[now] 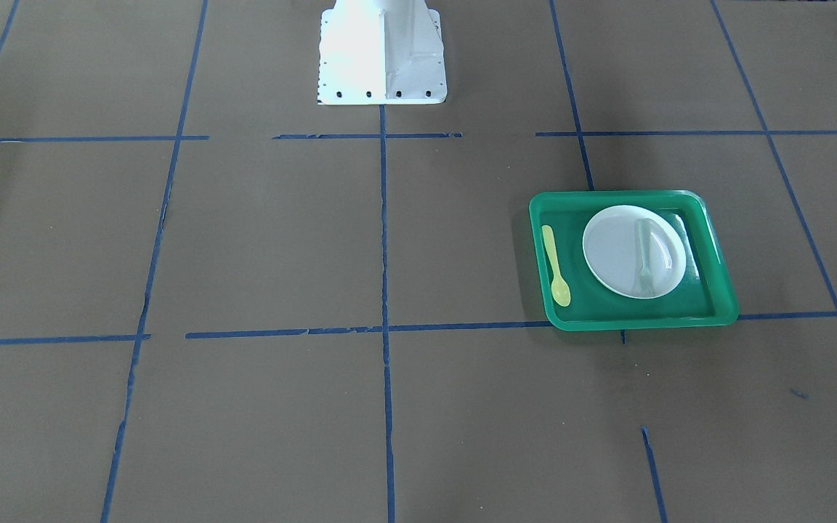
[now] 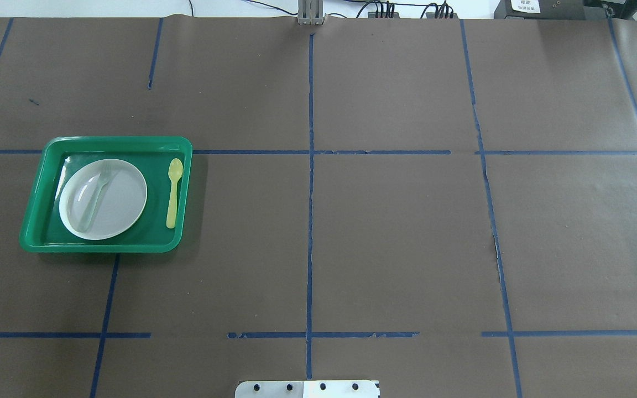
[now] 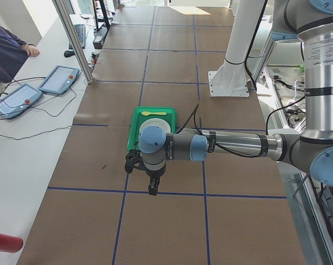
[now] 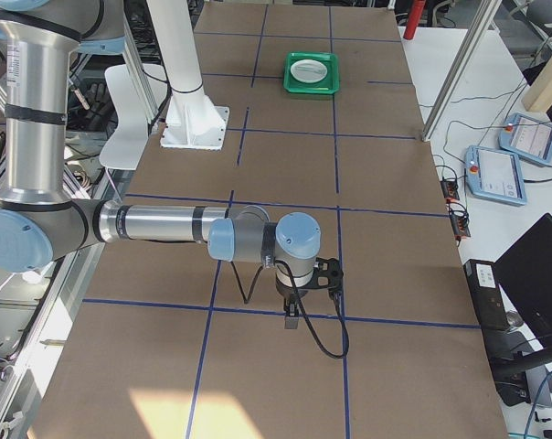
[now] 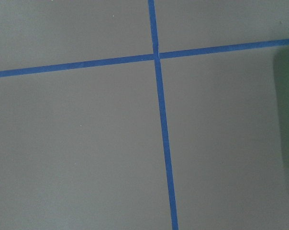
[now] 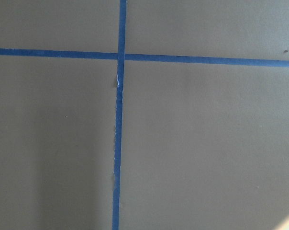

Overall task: Place fork
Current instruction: 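Move the left gripper over the pale fork lying on the white plate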

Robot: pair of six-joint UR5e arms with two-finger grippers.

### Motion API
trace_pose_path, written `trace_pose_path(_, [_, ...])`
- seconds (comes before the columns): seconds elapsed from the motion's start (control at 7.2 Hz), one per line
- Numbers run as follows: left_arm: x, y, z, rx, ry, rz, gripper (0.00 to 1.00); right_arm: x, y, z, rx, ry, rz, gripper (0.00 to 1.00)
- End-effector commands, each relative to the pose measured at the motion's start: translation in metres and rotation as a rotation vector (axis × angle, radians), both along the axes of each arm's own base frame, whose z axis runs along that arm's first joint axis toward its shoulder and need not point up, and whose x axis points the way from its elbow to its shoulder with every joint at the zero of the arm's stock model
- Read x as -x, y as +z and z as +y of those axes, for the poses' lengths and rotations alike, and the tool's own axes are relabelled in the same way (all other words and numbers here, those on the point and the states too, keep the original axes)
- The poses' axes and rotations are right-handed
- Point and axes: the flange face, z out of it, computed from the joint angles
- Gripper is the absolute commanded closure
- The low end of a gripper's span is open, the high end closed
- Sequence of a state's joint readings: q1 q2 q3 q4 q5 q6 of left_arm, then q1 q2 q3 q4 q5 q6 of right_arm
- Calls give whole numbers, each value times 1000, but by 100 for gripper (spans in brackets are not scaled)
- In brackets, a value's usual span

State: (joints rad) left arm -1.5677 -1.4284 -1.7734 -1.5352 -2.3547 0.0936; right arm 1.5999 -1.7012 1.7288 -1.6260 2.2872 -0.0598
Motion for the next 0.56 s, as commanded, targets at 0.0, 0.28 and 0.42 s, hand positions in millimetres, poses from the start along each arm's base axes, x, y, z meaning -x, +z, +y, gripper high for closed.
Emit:
trace_pose_path(0.0, [0, -1, 0, -1, 0, 0, 0, 0, 0, 0, 0, 0, 0, 0])
trace_pose_path(0.28, [1, -22, -7, -58, -1, 2, 0, 0, 0, 0, 0, 0, 0, 0])
trace_pose_path(0.42, [-2, -31, -18, -148, 4, 25, 0, 0, 0, 0, 0, 0, 0, 0])
